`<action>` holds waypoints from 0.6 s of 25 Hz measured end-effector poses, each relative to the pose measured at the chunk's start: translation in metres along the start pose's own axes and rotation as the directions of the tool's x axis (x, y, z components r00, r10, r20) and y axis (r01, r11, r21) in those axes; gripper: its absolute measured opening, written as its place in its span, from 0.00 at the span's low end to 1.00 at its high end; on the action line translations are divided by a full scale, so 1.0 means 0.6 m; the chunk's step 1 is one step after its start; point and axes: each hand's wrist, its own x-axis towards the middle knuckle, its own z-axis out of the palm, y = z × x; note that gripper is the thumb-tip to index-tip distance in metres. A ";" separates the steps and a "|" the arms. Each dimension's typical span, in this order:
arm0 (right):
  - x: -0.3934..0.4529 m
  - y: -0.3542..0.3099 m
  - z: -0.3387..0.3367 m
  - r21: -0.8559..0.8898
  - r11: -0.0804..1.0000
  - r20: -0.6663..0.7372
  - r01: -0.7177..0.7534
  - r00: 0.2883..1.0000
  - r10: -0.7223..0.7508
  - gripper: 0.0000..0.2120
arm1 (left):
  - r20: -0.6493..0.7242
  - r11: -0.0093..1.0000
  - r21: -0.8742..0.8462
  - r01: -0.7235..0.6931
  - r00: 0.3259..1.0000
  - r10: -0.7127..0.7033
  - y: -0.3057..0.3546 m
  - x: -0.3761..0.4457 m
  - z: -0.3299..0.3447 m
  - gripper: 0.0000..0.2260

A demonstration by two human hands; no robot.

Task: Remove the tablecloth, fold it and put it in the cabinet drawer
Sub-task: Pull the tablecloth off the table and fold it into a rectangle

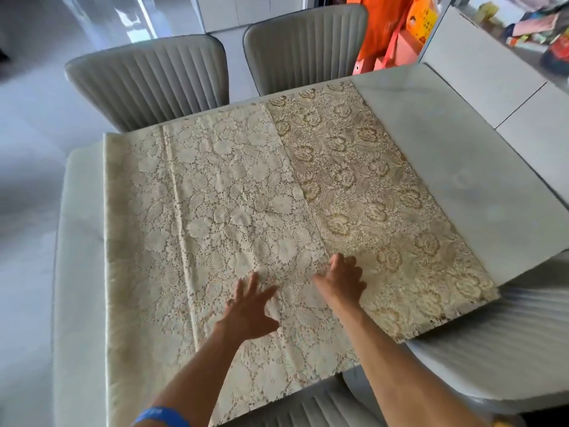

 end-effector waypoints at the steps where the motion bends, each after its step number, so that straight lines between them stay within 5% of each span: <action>1: 0.000 0.000 0.001 0.040 0.999 -0.015 -0.005 1.000 0.006 0.22 | -0.008 1.000 0.001 0.001 1.000 -0.001 -0.001 -0.002 0.004 0.39; 6: -0.005 0.002 0.006 0.123 0.992 0.006 0.003 1.000 -0.004 0.29 | -0.009 0.999 0.033 -0.012 1.000 0.012 -0.007 -0.006 0.004 0.40; 11: -0.021 0.001 0.018 -0.180 0.978 -0.008 0.102 0.994 -0.105 0.23 | 0.001 0.993 0.116 -0.017 1.000 0.016 -0.007 -0.005 0.003 0.40; 15: -0.028 -0.016 0.022 0.114 0.992 0.084 0.047 0.995 -0.056 0.16 | 0.015 0.985 0.170 -0.029 1.000 0.026 -0.012 -0.005 0.003 0.41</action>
